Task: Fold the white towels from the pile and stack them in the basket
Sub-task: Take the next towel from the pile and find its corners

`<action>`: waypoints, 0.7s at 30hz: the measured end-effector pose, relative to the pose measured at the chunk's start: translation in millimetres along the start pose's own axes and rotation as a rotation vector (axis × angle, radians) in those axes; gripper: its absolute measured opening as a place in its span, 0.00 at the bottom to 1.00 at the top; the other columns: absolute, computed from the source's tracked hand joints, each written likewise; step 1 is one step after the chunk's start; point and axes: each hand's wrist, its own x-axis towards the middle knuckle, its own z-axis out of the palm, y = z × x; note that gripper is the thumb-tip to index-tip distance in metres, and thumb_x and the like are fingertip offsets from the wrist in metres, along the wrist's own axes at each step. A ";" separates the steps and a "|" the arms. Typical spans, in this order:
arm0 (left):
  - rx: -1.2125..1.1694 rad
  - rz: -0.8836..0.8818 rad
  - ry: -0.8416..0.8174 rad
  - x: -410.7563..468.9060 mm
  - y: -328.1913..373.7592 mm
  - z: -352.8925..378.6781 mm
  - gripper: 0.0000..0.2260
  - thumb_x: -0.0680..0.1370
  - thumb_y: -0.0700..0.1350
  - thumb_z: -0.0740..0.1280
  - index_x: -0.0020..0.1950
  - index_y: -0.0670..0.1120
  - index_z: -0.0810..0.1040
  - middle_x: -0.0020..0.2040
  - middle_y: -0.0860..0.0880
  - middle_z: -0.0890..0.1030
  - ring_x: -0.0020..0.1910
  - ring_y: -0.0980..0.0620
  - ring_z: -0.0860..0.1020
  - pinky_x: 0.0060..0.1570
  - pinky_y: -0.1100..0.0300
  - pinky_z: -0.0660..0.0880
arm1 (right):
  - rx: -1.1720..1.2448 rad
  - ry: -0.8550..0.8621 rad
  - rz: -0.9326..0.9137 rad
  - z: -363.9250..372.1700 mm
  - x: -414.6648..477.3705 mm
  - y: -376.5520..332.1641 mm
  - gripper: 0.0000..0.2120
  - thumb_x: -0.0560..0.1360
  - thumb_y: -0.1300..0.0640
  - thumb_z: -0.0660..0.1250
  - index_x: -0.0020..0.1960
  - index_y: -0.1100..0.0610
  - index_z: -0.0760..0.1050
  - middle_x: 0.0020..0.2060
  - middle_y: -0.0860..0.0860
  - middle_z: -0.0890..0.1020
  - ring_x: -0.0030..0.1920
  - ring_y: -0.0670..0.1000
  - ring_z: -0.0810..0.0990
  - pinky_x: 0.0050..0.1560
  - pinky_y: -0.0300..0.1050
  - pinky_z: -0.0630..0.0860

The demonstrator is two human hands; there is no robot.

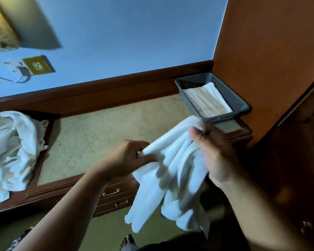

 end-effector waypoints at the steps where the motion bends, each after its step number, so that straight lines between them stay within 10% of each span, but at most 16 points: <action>1: 0.045 -0.057 -0.037 -9.5 -17.6 12.0 0.08 0.75 0.62 0.70 0.40 0.60 0.81 0.28 0.59 0.75 0.27 0.61 0.70 0.29 0.66 0.66 | 0.039 0.051 -0.020 -6.7 3.1 -7.5 0.12 0.70 0.46 0.75 0.44 0.54 0.80 0.41 0.59 0.79 0.44 0.56 0.79 0.47 0.50 0.75; 4: 0.108 -0.124 0.052 -33.5 -57.4 34.7 0.14 0.77 0.68 0.60 0.39 0.64 0.77 0.33 0.59 0.75 0.33 0.63 0.74 0.34 0.67 0.67 | -0.014 0.071 -0.061 -24.5 7.5 -23.1 0.08 0.73 0.50 0.73 0.42 0.53 0.80 0.39 0.54 0.80 0.43 0.51 0.80 0.45 0.43 0.76; 8: -0.083 -0.115 0.310 -24.4 -43.5 40.0 0.16 0.82 0.55 0.59 0.43 0.46 0.76 0.36 0.57 0.74 0.35 0.61 0.72 0.37 0.59 0.71 | -0.707 0.112 0.000 -43.7 0.7 -4.6 0.09 0.74 0.48 0.71 0.49 0.52 0.79 0.40 0.45 0.84 0.41 0.42 0.82 0.45 0.46 0.79; 13: -0.286 0.066 0.217 -6.5 43.2 26.5 0.14 0.84 0.49 0.57 0.40 0.47 0.71 0.34 0.58 0.70 0.34 0.63 0.69 0.35 0.67 0.67 | -1.104 -0.309 0.142 -20.1 -18.3 12.9 0.47 0.68 0.38 0.75 0.77 0.29 0.49 0.45 0.40 0.79 0.42 0.39 0.80 0.44 0.36 0.76; 17: -0.336 0.221 0.128 6.7 59.2 14.1 0.11 0.81 0.51 0.66 0.39 0.51 0.76 0.35 0.56 0.77 0.35 0.62 0.74 0.35 0.65 0.70 | -0.865 -0.280 0.025 -17.9 -19.2 29.7 0.20 0.70 0.36 0.65 0.58 0.44 0.77 0.43 0.48 0.84 0.45 0.48 0.83 0.47 0.55 0.80; 21: -0.069 0.016 -0.075 -1.8 11.9 35.8 0.15 0.74 0.63 0.71 0.48 0.53 0.80 0.39 0.53 0.82 0.37 0.57 0.80 0.36 0.56 0.75 | -0.488 0.034 -0.095 -24.3 -17.4 9.7 0.06 0.73 0.51 0.68 0.48 0.50 0.79 0.38 0.45 0.84 0.39 0.42 0.82 0.40 0.43 0.77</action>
